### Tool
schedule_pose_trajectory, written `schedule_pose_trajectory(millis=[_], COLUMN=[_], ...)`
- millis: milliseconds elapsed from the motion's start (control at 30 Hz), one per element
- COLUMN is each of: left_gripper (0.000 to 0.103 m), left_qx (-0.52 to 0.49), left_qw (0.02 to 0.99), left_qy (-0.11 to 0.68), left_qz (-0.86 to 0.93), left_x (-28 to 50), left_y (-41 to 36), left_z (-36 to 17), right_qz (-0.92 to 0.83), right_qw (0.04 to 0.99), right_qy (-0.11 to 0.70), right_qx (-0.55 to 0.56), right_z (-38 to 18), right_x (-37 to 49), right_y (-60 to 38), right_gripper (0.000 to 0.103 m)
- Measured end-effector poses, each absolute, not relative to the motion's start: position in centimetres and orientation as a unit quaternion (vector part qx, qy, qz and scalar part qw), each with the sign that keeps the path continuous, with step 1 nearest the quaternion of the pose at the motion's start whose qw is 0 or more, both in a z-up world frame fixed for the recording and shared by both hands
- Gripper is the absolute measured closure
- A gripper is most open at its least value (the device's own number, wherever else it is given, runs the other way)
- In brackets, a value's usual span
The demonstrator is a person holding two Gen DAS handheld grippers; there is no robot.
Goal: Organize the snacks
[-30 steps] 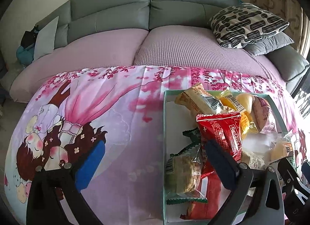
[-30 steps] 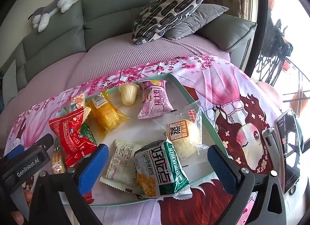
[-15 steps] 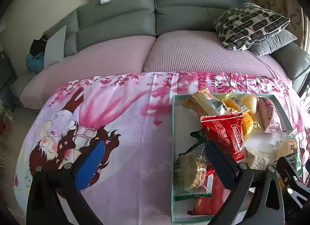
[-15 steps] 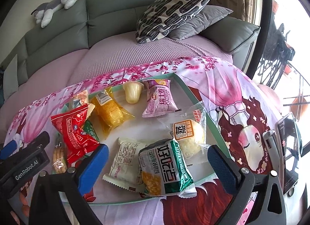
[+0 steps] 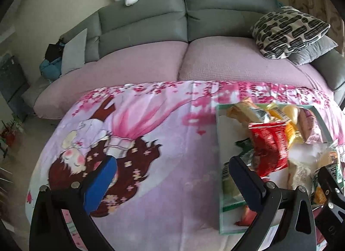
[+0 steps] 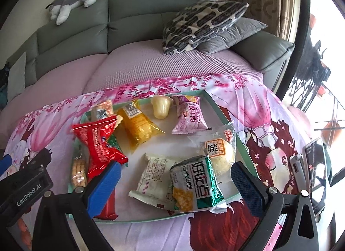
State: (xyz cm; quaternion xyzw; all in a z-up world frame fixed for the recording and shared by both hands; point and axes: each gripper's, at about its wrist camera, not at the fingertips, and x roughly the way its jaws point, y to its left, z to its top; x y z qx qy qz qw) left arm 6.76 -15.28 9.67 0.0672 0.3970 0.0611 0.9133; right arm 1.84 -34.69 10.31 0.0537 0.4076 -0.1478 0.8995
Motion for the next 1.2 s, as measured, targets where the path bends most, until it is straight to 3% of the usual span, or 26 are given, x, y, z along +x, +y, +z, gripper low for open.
schedule_pose_trajectory(millis=[700, 1200], left_gripper=[0.000, 0.000], left_qx=[0.071, 0.067], left_qw=[0.884, 0.874], left_qy=[0.456, 0.475], left_qz=[0.077, 0.073], left_x=[0.6, 1.7], left_y=[-8.8, -8.1], left_z=[5.3, 3.6], right_qz=[-0.107, -0.097], right_qw=[0.889, 0.883], right_qy=[0.444, 0.460], right_qx=[0.016, 0.013], right_z=[7.9, 5.8], right_x=[-2.8, -1.9], right_y=[-28.6, -27.7], right_gripper=[0.000, 0.000])
